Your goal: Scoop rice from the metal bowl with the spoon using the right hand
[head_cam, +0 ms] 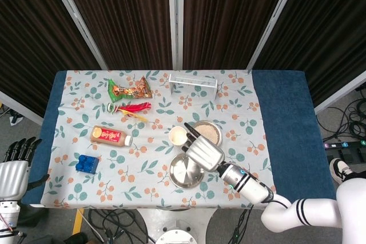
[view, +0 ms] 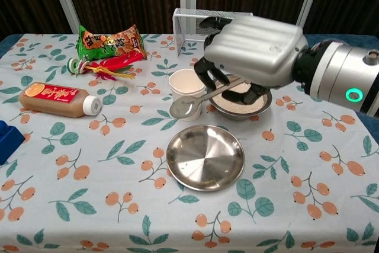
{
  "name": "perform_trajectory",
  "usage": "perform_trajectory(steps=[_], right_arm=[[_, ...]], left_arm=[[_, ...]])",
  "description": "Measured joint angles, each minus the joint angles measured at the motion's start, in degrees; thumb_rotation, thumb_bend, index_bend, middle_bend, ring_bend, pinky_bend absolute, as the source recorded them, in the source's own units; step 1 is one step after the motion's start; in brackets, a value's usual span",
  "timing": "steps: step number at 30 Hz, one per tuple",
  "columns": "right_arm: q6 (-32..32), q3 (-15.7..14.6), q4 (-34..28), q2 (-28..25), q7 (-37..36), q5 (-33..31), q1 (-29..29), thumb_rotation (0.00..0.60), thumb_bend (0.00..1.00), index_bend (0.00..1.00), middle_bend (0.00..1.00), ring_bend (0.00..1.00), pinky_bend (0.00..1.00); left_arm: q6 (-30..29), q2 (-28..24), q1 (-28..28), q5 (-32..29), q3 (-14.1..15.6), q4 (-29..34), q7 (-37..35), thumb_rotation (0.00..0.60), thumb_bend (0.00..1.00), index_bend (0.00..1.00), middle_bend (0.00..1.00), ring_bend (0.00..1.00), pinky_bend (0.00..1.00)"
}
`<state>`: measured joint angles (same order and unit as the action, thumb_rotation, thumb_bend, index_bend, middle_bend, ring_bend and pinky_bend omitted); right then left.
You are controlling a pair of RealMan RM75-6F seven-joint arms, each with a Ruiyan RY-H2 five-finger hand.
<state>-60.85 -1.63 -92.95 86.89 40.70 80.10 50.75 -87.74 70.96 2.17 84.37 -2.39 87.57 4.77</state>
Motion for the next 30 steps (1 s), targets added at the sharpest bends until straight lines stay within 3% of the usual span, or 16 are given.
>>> perform_trajectory(steps=[8,15,25,30], right_arm=[[0.8,-1.1,7.6,7.6,-1.3,1.2,-2.8,0.6,0.32,0.59,0.52,0.19,0.0],[1.7,-1.1,9.0,10.4,0.7,1.4,-4.3,0.6,0.23,0.38,0.39,0.1,0.0],[-0.6,-0.2,5.6,7.7,1.2,3.6,-5.8,0.6,0.21,0.3,0.35,0.08,0.0],[-4.9,0.7,1.8,1.3,-0.9,4.0,-8.5,0.6,0.23,0.3,0.33,0.11,0.0]], left_arm=[[-0.1,0.3,-0.2,0.2,0.2,-0.7,-0.7,0.6,0.04,0.18,0.21,0.11,0.12],[-0.2,0.6,-0.3,0.3,0.3,-1.2,-1.3,0.6,0.04,0.18,0.21,0.11,0.12],[-0.3,0.6,-0.3,0.6,0.2,-1.6,-1.8,0.6,0.04,0.18,0.21,0.11,0.12],[-0.1,0.6,-0.1,0.6,0.0,-2.1,-2.4,0.6,0.04,0.18,0.21,0.11,0.12]])
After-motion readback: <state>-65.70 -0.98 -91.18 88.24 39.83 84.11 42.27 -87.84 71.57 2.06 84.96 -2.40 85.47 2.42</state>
